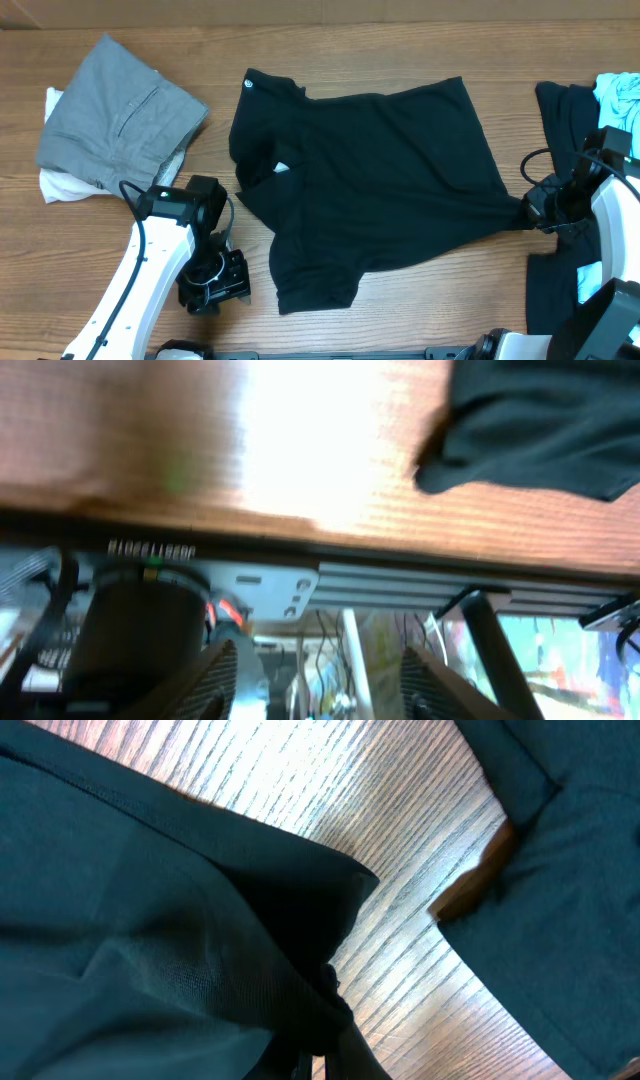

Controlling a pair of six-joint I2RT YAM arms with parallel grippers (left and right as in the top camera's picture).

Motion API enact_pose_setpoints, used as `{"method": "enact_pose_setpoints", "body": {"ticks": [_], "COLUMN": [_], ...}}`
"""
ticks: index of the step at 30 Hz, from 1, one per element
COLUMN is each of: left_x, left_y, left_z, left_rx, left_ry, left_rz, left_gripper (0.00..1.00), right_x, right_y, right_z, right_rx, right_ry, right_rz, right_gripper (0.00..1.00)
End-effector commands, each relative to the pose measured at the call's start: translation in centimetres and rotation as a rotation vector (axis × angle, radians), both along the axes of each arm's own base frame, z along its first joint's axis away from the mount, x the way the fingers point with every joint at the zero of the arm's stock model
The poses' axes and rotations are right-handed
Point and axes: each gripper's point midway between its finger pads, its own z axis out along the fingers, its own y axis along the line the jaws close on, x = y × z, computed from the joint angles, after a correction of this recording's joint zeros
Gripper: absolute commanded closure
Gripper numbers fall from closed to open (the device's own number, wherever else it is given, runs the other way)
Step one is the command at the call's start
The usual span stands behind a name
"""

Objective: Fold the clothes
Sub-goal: 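Move the left gripper up to the T-shirt's upper left corner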

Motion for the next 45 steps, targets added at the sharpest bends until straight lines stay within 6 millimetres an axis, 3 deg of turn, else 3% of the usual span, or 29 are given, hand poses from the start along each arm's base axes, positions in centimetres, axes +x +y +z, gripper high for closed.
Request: {"method": "enact_pose_setpoints", "body": {"ticks": [1, 3, 6, 9, 11, 13, 15, 16, 18, 20, 22, 26, 27, 29, 30, 36, 40, 45], "left_x": [1.5, 3.7, 8.8, 14.2, 17.6, 20.0, 22.1, 23.2, 24.7, 25.6, 26.2, 27.1, 27.2, 27.1, 27.0, 26.9, 27.4, 26.6], "left_y": [-0.1, -0.5, -1.8, -3.4, -3.9, -4.0, -4.8, -5.7, -7.4, -8.2, -9.1, -9.7, -9.7, -9.7, -9.6, -7.2, -7.5, -8.7], "left_z": [0.3, 0.8, 1.9, 2.8, 3.0, 2.4, 1.6, 1.2, 0.9, 0.0, -0.8, -1.7, -1.7, -2.0, -2.1, -3.1, -3.1, -4.2], "left_rx": [-0.017, -0.038, -0.102, -0.174, -0.173, -0.158, -0.186, -0.232, -0.32, -0.328, -0.325, -0.239, -0.222, -0.189, -0.178, -0.01, -0.018, -0.079], "left_ry": [-0.081, -0.176, -0.395, -0.643, -0.769, -0.823, -0.859, -0.882, -0.909, -0.899, -0.883, -0.886, -0.886, -0.882, -0.878, -0.863, -0.89, -0.856], "left_rz": [-0.023, -0.041, -0.071, -0.158, -0.197, -0.206, -0.207, -0.21, -0.222, -0.236, -0.266, -0.305, -0.312, -0.325, -0.331, -0.4, -0.453, -0.518], "left_gripper": [0.47, 0.46, 0.41, 0.5, 0.45, 0.38, 0.35, 0.34, 0.33, 0.34, 0.35, 0.35, 0.38, 0.54, 0.56, 0.47, 0.46, 0.58], "right_x": [0.5, 0.5, 0.6, 0.6, 0.6, 0.6, 0.7, 0.7, 0.7, 0.6, 0.6, 0.6, 0.6, 0.6, 0.6, 0.7, 0.7, 0.7], "right_y": [-0.6, -0.6, -0.6, -0.5, -0.4, -0.4, -0.2, -0.2, -0.2, -0.1, -0.1, -0.1, -0.1, -0.1, -0.1, -0.2, -0.2, -0.1], "right_z": [0.9, 0.9, 0.9, 0.9, 0.9, 0.9, 0.9, 0.9, 0.9, 0.9, 0.9, 0.9, 0.9, 0.9, 0.9, 0.9, 0.9, 0.9], "right_rx": [-0.035, -0.034, -0.035, -0.032, -0.027, -0.027, -0.013, -0.013, -0.012, -0.011, -0.011, -0.01, -0.01, -0.011, -0.011, -0.012, -0.012, -0.01], "right_ry": [-0.027, -0.028, -0.03, -0.031, -0.033, -0.033, -0.039, -0.039, -0.037, -0.034, -0.033, -0.033, -0.033, -0.033, -0.033, -0.036, -0.037, -0.038], "right_rz": [0.004, 0.003, 0.003, 0.003, 0.004, 0.004, 0.005, 0.005, 0.005, 0.005, 0.006, 0.006, 0.006, 0.006, 0.005, 0.006, 0.005, 0.005], "right_gripper": [0.95, 0.95, 0.95, 0.95, 0.91, 0.84, 0.83, 0.72, 0.28, 0.09, 0.03, 0.02, 0.02, 0.02, 0.01, 0.01, 0.01, 0.01]}}
